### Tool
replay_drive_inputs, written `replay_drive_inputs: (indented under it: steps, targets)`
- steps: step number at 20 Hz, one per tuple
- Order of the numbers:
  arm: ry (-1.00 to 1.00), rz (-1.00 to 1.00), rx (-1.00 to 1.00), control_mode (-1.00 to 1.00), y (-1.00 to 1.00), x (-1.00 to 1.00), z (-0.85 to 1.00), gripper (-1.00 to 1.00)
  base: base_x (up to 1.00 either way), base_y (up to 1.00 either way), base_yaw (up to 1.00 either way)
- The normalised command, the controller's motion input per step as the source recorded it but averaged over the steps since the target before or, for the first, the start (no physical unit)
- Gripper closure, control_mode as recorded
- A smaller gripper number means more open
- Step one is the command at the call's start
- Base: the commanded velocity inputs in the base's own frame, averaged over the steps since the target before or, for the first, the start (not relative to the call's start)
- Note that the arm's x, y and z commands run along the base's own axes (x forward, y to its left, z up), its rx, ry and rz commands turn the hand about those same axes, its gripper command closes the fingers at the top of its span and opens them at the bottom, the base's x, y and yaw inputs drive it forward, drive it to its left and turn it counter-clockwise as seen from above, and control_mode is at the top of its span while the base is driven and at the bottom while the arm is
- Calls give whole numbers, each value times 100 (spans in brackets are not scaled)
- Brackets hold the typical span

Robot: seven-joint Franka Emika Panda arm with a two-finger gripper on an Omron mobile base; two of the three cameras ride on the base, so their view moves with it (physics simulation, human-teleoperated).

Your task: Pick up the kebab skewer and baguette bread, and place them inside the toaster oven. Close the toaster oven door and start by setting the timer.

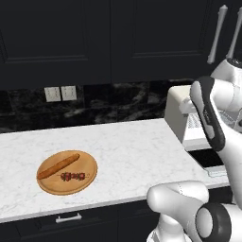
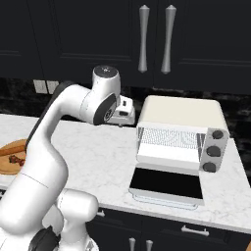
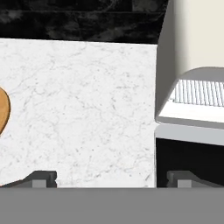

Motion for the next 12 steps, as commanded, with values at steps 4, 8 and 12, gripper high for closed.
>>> replay_drive_inputs:
  steps: [4,8,12]
  targets:
    - [-4,0,0,-100,-91,1,-18,-100,0,0,0]
    - [-9,0,0,-100,-85,4,-23,-100,0,0,0]
    - [-16,0,0,-100,-79,0,-14,-100,0,0,0]
